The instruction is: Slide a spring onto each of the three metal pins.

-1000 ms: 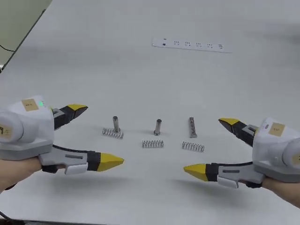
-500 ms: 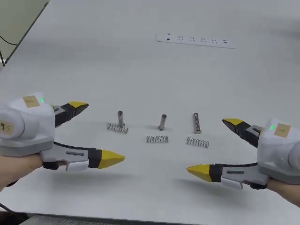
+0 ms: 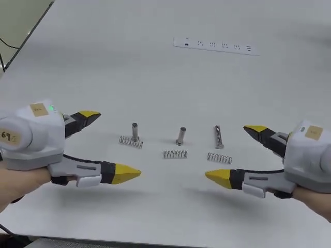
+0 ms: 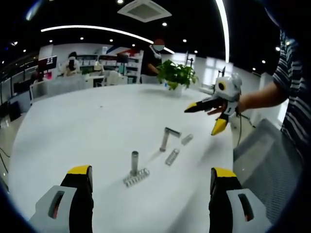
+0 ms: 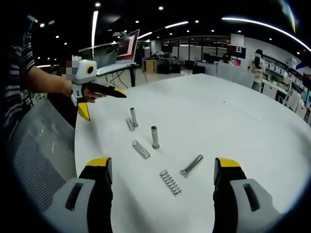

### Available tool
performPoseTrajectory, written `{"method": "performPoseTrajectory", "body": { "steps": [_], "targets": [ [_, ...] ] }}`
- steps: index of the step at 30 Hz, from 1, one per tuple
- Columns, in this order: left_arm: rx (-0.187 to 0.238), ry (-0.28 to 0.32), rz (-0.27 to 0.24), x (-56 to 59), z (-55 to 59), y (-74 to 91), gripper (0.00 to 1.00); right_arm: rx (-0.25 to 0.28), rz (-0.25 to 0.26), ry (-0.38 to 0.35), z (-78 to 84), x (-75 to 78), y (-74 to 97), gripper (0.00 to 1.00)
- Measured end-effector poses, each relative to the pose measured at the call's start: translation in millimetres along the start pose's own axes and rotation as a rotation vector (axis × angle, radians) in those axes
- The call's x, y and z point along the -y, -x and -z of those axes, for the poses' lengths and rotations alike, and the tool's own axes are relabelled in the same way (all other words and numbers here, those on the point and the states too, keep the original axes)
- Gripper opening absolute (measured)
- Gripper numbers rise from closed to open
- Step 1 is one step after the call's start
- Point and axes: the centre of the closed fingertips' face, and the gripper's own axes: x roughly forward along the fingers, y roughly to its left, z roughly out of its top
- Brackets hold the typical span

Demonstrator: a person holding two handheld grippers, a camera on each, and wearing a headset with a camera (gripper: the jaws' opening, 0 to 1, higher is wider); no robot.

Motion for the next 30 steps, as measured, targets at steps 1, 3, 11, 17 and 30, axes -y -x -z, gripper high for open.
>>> {"method": "performPoseTrajectory", "body": {
  "steps": [1, 3, 11, 17, 30],
  "targets": [
    [-0.002, -0.001, 0.001, -0.2, 0.6, -0.2, 0.99, 0.005, 0.004, -0.006, -2.5, 2.3, -0.9, 0.85],
    [-0.004, -0.001, 0.003, 0.4, 0.8, -0.4, 0.99, 0.003, 0.006, -0.011, -7.0, 6.5, -3.4, 0.83],
    [-0.001, 0.005, 0.001, -1.1, 0.1, -0.6, 0.99, -0.047, 0.020, -0.026, -11.3, 21.9, -11.5, 0.70],
    [-0.004, 0.007, 0.002, -1.2, 0.9, -0.8, 0.99, -0.085, 0.036, -0.093, -9.7, 36.8, -16.5, 0.60],
    [-0.010, 0.013, -0.008, -3.8, 6.5, 5.9, 0.99, -0.206, 0.050, -0.265, 4.0, 49.2, -34.6, 0.39]
  ]
}}
